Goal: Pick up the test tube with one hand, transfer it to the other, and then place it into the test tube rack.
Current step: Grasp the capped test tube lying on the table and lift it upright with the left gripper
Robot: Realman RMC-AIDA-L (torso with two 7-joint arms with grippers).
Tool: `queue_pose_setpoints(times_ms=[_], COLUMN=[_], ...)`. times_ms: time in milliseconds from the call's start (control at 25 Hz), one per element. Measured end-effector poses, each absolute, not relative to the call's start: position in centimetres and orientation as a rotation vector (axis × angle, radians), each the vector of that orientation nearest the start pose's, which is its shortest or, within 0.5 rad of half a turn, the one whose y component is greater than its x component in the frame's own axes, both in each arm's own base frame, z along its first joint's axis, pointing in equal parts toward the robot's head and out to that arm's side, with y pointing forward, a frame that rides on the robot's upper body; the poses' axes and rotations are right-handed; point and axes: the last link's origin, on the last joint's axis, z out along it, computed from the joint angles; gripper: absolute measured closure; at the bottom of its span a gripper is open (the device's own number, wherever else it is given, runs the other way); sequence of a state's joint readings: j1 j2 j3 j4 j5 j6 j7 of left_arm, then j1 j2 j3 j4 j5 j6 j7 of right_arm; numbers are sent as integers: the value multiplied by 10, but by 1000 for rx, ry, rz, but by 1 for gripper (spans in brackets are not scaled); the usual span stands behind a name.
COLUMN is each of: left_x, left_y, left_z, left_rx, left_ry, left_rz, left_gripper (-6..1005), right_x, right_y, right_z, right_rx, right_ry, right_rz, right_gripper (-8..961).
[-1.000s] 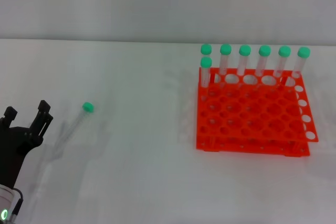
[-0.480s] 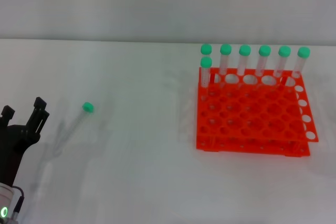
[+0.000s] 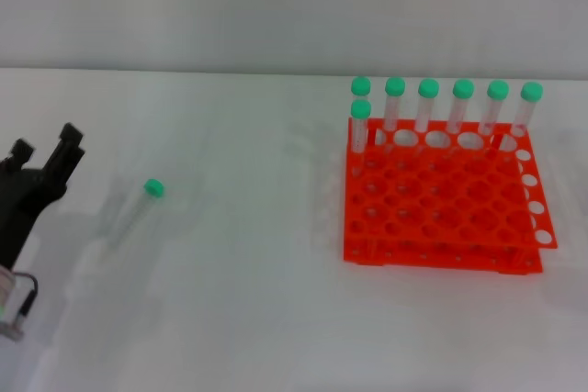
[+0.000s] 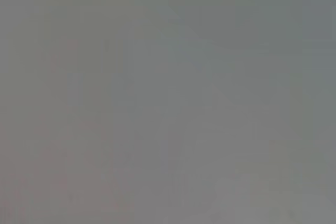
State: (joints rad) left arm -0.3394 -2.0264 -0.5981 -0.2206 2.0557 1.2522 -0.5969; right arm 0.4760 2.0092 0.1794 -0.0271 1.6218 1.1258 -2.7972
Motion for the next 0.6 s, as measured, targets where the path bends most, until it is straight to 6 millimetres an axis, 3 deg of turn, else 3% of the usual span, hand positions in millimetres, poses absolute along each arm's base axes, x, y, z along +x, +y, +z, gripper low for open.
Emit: queue_pose_setpoints(times_ms=[280,600], left_x=[-353,-352], left_y=[351,379], left_z=[44,82], left_rx=[-1725,-1987], left_ry=[-1124,-1285], left_rz=[-1056,-752], left_gripper=[122,123], right_x=[379,376], right_y=[340,343], right_z=[50,49], right_rx=[-1455,-1463], right_ry=[641,631], right_rz=[621,626], right_gripper=[109,115])
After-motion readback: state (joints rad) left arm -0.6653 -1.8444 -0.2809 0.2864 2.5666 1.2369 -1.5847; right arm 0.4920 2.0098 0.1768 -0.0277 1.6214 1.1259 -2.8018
